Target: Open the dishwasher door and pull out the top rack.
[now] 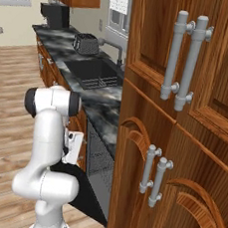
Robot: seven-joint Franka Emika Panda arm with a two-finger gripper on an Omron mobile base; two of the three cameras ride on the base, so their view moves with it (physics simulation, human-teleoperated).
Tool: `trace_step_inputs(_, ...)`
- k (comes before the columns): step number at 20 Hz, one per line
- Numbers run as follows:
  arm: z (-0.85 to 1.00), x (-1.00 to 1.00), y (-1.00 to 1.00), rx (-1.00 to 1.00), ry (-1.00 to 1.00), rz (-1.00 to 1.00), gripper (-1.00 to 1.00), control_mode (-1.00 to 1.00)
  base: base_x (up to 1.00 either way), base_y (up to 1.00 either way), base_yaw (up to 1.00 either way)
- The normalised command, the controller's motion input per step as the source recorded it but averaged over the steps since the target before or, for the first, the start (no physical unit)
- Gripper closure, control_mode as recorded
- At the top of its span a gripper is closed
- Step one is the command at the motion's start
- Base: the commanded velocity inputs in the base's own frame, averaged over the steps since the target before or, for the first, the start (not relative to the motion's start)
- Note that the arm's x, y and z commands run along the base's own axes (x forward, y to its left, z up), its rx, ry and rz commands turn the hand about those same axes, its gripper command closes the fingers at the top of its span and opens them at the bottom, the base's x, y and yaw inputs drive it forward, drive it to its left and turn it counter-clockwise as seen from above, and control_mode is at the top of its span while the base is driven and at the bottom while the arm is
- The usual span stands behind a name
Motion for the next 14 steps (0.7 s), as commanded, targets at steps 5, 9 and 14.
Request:
trace_step_inputs(5,-0.09,0.15,0.00,0.09,-0.07,0.00,-1.00,-1.00,0.00,0.00,0.00)
trace_step_inputs(9,-0.16,0.15,0.00,0.06,-0.06,0.00,-1.00,-1.00,0.00,0.00,0.00)
trace_step_inputs(14,-0.19,0.17,0.00,0.04,-0.06,0.00,-1.00,-1.00,0.00,0.00,0.00)
